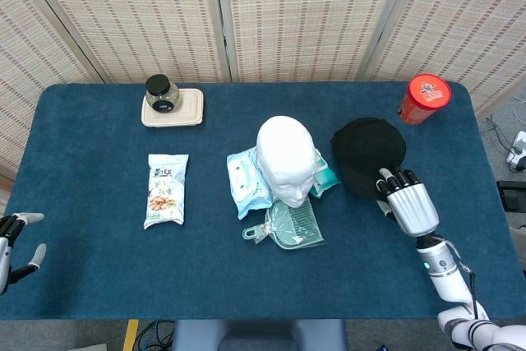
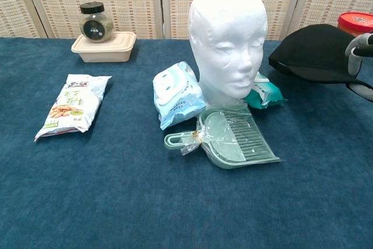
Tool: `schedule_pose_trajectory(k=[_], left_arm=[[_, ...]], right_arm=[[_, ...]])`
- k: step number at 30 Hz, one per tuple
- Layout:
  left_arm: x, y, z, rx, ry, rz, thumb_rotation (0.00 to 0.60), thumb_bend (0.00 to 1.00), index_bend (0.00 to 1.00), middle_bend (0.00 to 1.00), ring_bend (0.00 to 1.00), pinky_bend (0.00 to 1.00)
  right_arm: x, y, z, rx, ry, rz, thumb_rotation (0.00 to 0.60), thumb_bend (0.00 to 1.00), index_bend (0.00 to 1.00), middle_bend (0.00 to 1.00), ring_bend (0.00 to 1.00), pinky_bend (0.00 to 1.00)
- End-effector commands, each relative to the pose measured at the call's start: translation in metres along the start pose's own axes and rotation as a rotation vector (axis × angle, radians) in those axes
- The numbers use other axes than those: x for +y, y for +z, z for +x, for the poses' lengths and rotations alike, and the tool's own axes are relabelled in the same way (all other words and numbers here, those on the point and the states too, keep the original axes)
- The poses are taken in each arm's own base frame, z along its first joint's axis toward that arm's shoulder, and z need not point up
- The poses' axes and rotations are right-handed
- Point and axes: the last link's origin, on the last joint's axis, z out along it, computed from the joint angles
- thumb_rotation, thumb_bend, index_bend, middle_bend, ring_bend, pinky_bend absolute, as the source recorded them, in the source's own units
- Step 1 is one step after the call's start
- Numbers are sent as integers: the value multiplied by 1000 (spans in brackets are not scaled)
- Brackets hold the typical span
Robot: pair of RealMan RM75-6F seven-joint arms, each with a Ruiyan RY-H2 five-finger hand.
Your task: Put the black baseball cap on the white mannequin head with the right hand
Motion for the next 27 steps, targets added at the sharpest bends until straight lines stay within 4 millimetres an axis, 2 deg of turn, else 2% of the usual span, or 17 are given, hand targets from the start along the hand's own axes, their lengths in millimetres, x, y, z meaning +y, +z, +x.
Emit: schedule_pose_trajectory(k=[1,11,21,27], left_arm=[[0,0,0,-1,1,1,600,328,305,315,259,509],[0,0,0,-2,2,1,600,329,305,315,259,509],[0,0,0,0,1,0,600,329,305,315,259,509],[1,-1,0,2,-2,-1,600,328,305,315,259,509]], right_arm=[[0,0,0,2,2,-2,600,389,515,341,272,385],[3,0,5,28,-6,-14,600,465,518,340,272,383],[9,5,17,96,-78,-8,600,474,666,372,272,383],[12,14,30,166,-156,17,600,475,714,381,273,383]])
